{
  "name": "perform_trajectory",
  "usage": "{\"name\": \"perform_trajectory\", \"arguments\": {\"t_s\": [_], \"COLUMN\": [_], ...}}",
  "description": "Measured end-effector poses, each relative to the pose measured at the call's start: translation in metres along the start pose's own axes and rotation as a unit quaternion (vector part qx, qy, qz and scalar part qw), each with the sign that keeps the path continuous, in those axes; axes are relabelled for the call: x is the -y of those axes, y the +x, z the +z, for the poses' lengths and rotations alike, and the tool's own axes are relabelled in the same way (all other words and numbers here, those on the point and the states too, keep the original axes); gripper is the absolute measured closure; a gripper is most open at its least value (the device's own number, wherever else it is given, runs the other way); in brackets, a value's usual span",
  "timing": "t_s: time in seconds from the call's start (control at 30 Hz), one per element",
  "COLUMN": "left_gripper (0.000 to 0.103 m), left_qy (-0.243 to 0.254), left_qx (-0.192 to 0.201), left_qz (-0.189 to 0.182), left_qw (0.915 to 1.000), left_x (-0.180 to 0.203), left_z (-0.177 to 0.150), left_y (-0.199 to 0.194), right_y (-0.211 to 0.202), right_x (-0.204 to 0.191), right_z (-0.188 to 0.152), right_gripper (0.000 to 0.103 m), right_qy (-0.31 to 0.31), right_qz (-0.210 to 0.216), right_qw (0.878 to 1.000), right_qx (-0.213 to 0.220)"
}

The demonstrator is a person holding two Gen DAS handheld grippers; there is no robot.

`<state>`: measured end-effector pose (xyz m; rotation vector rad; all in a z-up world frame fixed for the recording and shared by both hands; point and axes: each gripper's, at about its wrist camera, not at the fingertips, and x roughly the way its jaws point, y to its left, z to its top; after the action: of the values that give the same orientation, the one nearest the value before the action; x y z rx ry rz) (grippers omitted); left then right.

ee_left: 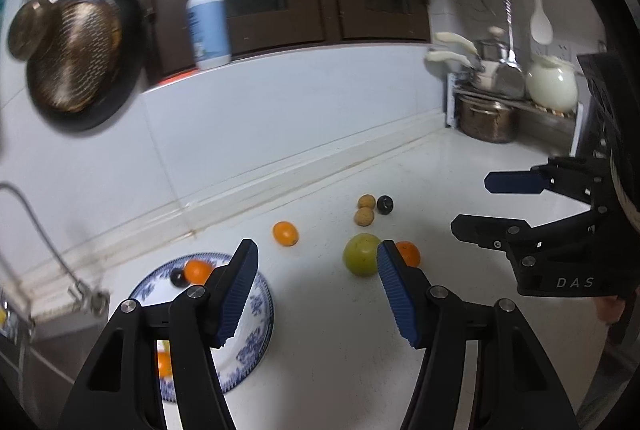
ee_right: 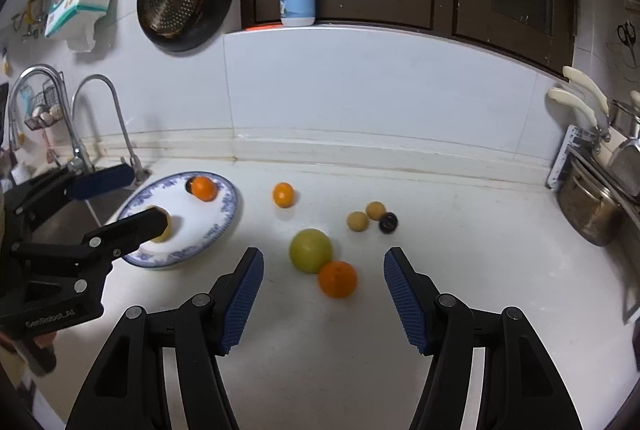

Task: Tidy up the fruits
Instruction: 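Withdraw both open tools from the plate toward the remaining fruits, then grasp the green pomelo with the left tool while the right tool grasps an orange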

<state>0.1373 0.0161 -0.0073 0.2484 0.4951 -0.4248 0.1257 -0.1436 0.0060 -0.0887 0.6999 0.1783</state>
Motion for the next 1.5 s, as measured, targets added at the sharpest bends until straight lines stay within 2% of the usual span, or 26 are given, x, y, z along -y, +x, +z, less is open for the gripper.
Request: {"name": "perform_trajectory", "arguments": {"t_s": [0.1, 0.23, 0.43, 0.63, 0.8, 0.93, 1.17, 1.23, 1.4, 1.5], "left_gripper": [0.042, 0.042, 0.043, 0.043, 0.044, 0.049, 0.053, 0.057, 0.058, 0.058], "left_qy": [0.02, 0.044, 0.062, 0.069, 0.07, 0.061, 0.053, 0.046, 0.031, 0.029], "left_qx": [0.001, -0.016, -0.061, -0.123, -0.158, -0.177, -0.181, -0.184, -0.193, -0.193], "left_qz": [-0.015, -0.038, -0.079, -0.13, -0.159, -0.177, -0.201, -0.211, -0.225, -0.224], "left_qw": [0.9997, 0.9982, 0.993, 0.9814, 0.9721, 0.9662, 0.9612, 0.9588, 0.9545, 0.9547], "left_x": [0.002, 0.003, 0.001, 0.0, 0.003, 0.003, 0.004, 0.004, 0.003, 0.003], "left_z": [0.002, 0.003, 0.006, 0.001, -0.001, 0.0, 0.004, 0.005, 0.006, 0.007], "left_y": [0.009, 0.032, 0.069, 0.109, 0.136, 0.152, 0.162, 0.165, 0.173, 0.175], "right_y": [0.006, 0.024, 0.062, 0.092, 0.109, 0.12, 0.132, 0.133, 0.139, 0.142], "right_x": [0.003, 0.007, 0.011, 0.016, 0.019, 0.021, 0.021, 0.021, 0.021, 0.024], "right_z": [-0.003, -0.007, -0.013, -0.019, -0.021, -0.023, -0.024, -0.023, -0.023, -0.023], "right_gripper": [0.04, 0.04, 0.04, 0.04, 0.04, 0.04, 0.044, 0.044, 0.054, 0.06], "right_qy": [-0.009, -0.028, -0.044, -0.053, -0.05, -0.044, -0.043, -0.042, -0.04, -0.032], "right_qz": [-0.005, 0.005, 0.03, 0.037, 0.051, 0.056, 0.07, 0.072, 0.079, 0.088], "right_qw": [1.0, 0.999, 0.994, 0.989, 0.986, 0.984, 0.983, 0.983, 0.982, 0.982], "right_qx": [-0.01, -0.039, -0.1, -0.135, -0.149, -0.162, -0.166, -0.165, -0.166, -0.165]}}
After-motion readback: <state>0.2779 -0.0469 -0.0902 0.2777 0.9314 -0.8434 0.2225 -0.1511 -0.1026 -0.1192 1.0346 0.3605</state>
